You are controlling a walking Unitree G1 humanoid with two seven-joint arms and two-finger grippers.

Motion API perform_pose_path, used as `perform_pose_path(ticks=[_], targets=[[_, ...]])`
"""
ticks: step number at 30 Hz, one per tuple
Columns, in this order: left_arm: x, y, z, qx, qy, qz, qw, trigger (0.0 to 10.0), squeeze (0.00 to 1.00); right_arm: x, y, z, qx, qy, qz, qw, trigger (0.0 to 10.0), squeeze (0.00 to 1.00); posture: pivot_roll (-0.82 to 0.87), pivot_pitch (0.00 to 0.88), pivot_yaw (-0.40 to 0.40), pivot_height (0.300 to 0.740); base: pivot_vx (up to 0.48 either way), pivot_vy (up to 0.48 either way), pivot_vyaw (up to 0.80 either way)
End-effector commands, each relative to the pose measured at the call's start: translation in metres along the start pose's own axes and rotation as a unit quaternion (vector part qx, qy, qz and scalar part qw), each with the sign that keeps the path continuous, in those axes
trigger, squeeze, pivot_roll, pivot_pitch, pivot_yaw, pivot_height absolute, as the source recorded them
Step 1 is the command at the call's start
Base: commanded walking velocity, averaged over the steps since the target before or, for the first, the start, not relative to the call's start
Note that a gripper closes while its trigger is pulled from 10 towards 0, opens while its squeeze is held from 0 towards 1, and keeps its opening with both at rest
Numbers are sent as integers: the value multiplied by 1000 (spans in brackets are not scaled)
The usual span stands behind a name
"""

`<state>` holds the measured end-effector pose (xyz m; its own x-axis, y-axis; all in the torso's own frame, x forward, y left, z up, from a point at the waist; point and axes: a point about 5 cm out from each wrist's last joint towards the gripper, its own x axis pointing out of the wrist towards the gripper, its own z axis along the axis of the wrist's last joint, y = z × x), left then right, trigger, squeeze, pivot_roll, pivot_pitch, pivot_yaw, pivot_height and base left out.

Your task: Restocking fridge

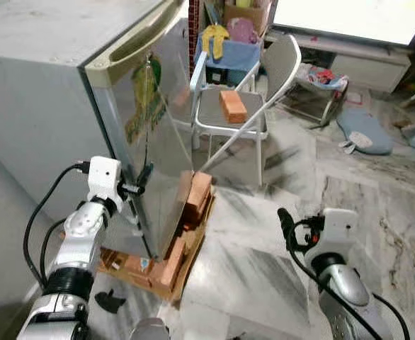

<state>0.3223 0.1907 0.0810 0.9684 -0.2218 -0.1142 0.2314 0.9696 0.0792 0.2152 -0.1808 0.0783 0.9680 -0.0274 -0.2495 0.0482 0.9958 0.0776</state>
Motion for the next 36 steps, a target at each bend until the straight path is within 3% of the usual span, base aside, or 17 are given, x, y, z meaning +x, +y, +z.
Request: perform_pose_path(ticks=[1, 4, 5, 6, 7, 9, 10, 12, 14, 16, 18, 19, 22, 26, 30, 33, 36], targets=[[11, -15, 16, 18, -30, -38, 999, 10000, 0, 2, 0, 3, -2, -3, 2, 1000, 10000, 0, 32, 19, -40, 740, 0, 0, 0], [14, -36, 20, 15, -38, -98, 994, 10000, 0, 3, 0, 4, -2, 0, 6, 1000, 10000, 0, 37, 19, -45, 740, 0, 0, 0], [11, -59, 23, 12, -41, -183, 982, 10000, 0, 2, 0, 3, -2, 1, 6, 1000, 10000, 0, 38, 19, -46, 740, 0, 0, 0], [6, -82, 27, 13, -46, -266, 963, 10000, 0, 2, -1, 3, -2, 3, 7, 1000, 10000, 0, 39, 18, -51, 740, 0, 0, 0], [-7, -123, 35, 12, -49, -386, 921, 10000, 0, 2, -1, 4, -3, 3, 9, 1000, 10000, 0, 41, 15, -57, 740, 0, 0, 0], [-16, -145, 37, 17, -49, -433, 900, 10000, 0, 2, 0, 4, -5, 2, 12, 1000, 10000, 0, 39, 13, -56, 740, 0, 0, 0], [-16, -145, 37, 17, -49, -433, 900, 10000, 0, 2, 0, 4, -5, 2, 12, 1000, 10000, 0, 39, 13, -56, 740, 0, 0, 0], [-23, -159, 34, 21, -49, -458, 887, 10000, 0, 2, 0, 5, -6, 1, 14, 1000, 10000, 0, 35, 12, -55, 740, 0, 0, 0], [-26, -163, 27, 20, -42, -457, 888, 10000, 0, 3, 1, 5, -6, 1, 13, 1000, 10000, 0, 33, 14, -52, 740, 0, 0, 0], [-24, -153, 15, 24, -24, -434, 900, 10000, 0, 2, 1, 4, -5, 1, 12, 1000, 10000, 0, 30, 16, -45, 740, 0, 0, 0], [-18, -117, 0, 33, 0, -363, 931, 10000, 0, 2, 1, 3, -2, 1, 8, 1000, 10000, 0, 30, 16, -44, 740, 0, 0, 0], [-18, -117, 0, 33, 0, -363, 931, 10000, 0, 2, 1, 3, -2, 1, 8, 1000, 10000, 0, 30, 16, -44, 740, 0, 0, 0], [-21, -83, -3, 24, 15, -302, 953, 10000, 0, 1, 1, 3, -1, 1, 7, 1000, 10000, 0, 40, 20, -39, 740, 0, 0, 0], [-26, -60, -8, 18, 24, -245, 969, 10000, 0, 2, 2, 3, -2, 1, 9, 1000, 10000, 0, 45, 21, -41, 740, 0, -474, 0], [-39, -42, -11, 9, 31, -206, 978, 10000, 0, 1, 2, 2, -4, 1, 11, 1000, 10000, 0, 42, 19, -42, 740, 0, -469, 0], [-50, -22, -14, 4, 23, -146, 989, 10000, 0, -1, 1, 1, -3, 3, 9, 1000, 10000, 0, 53, 17, -42, 740, 0, -465, 0], [-60, -14, -16, -3, 21, -108, 994, 10000, 0, 0, 1, -1, -3, 5, 8, 1000, 10000, 0, 56, 14, -41, 740, 0, -465, 0]])
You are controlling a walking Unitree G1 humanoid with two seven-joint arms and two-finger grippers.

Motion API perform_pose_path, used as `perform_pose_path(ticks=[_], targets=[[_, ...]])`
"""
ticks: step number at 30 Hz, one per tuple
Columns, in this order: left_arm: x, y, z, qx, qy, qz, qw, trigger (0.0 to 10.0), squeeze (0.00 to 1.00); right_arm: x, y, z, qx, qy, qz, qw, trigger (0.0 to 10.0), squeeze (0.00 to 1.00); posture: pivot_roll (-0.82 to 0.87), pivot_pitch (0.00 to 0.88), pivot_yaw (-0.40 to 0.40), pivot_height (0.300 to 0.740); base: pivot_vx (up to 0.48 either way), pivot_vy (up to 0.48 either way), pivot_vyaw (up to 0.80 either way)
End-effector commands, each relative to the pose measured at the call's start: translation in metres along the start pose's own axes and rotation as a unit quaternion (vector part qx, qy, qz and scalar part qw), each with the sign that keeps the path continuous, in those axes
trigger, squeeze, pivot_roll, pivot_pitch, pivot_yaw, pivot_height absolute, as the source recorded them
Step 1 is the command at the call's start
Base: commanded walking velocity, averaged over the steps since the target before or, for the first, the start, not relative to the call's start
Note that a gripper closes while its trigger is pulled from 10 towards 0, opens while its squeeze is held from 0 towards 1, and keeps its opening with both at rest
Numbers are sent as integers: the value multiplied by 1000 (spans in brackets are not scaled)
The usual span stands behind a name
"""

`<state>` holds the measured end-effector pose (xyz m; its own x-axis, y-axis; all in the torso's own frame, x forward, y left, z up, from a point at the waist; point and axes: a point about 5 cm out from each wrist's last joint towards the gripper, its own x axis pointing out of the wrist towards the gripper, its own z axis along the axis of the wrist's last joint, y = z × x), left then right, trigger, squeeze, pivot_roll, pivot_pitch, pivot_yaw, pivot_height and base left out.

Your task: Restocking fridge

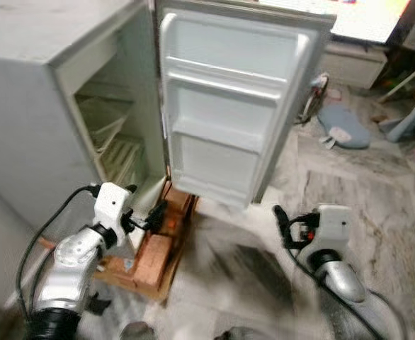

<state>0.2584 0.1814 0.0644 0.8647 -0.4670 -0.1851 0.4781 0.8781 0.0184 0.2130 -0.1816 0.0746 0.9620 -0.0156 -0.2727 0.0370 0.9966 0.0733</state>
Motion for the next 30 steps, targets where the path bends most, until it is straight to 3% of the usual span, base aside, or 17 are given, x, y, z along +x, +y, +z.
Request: perform_pose_path(ticks=[1, 7, 13, 20, 30], targets=[[-12, 11, 1, 6, -7, 54, 999, 10000, 0, 2, 2, 1, 2, -4, 4, 1000, 10000, 0, 57, 12, -41, 740, 0, -465, 0], [-17, 1, -4, -6, -6, 67, 998, 10000, 0, 2, 2, 1, 3, -4, 9, 1000, 10000, 0, 57, 7, -47, 740, 0, -459, 0], [-9, 3, 2, -1, -14, 66, 998, 10000, 0, 5, 5, 3, 5, -7, 12, 1000, 10000, 0, 53, 10, -45, 740, 178, -406, 0], [-11, 11, 4, 2, -16, 86, 996, 10000, 0, 7, 5, 5, 4, -12, 9, 1000, 10000, 0, 48, 9, -45, 740, 365, -306, -800], [-13, 7, 3, -2, -16, 91, 996, 10000, 0, 19, 9, 12, 3, -25, 11, 1000, 10000, 0, 46, 16, -45, 740, 472, 0, -800]])
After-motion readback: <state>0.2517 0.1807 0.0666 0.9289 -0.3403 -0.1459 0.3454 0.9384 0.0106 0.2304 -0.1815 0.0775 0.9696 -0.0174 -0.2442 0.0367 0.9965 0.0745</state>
